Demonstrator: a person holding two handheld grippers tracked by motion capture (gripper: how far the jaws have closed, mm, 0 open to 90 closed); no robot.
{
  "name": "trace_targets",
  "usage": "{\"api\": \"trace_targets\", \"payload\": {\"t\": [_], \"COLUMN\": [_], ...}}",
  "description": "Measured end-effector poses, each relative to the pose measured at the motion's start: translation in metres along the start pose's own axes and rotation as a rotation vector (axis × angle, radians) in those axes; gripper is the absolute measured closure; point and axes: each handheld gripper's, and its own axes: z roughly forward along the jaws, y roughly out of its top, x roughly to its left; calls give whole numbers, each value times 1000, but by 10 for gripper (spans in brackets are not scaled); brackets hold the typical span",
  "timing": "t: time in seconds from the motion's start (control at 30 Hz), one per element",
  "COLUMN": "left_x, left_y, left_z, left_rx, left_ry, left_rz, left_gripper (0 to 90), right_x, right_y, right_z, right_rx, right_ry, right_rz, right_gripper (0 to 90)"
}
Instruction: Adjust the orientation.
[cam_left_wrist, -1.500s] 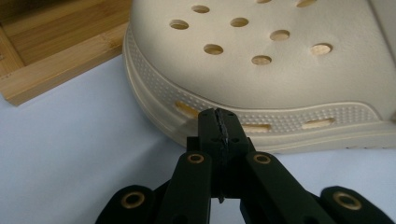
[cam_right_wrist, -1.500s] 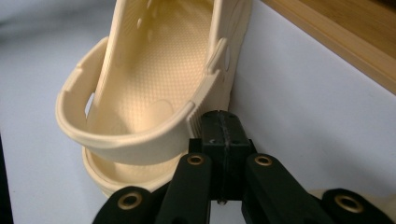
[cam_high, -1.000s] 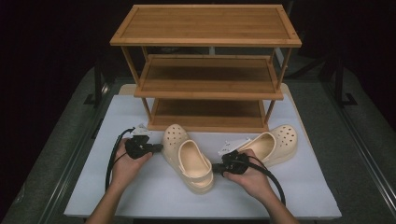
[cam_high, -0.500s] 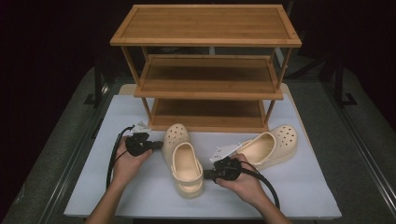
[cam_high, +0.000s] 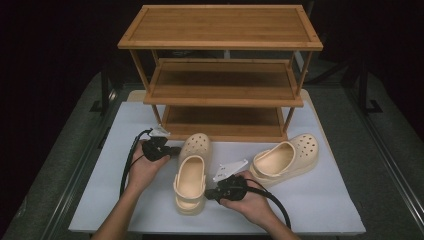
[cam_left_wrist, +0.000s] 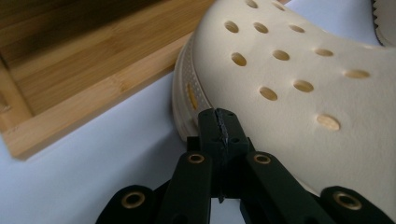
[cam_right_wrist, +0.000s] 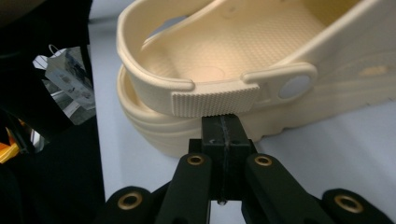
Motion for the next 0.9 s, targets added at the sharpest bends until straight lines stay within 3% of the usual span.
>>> {"api": "trace_targets", "payload": {"t": [0.3,0.57,0.67,0.73,0.9], "left_x": [-3,-7,-5,-1,6], "left_y": [11,17,16,14,12], "left_z": [11,19,19,16,5], "left_rx": [12,0,-6,-11,-28], "left_ry": [-15,-30,-38,-65,-61], "left_rz": [27,23,18,6,-8], "left_gripper": [900,900,900,900,895], "right_x": [8,15,15,15,14], "right_y": [6,13,13,13,11], "right_z": [13,25,25,24,20], "right_rx": [-25,-30,-32,-34,-44], "right_ry": [29,42,43,43,45], "right_rz": [-32,-49,-50,-52,-54], "right_gripper": [897,897,897,895,873]}}
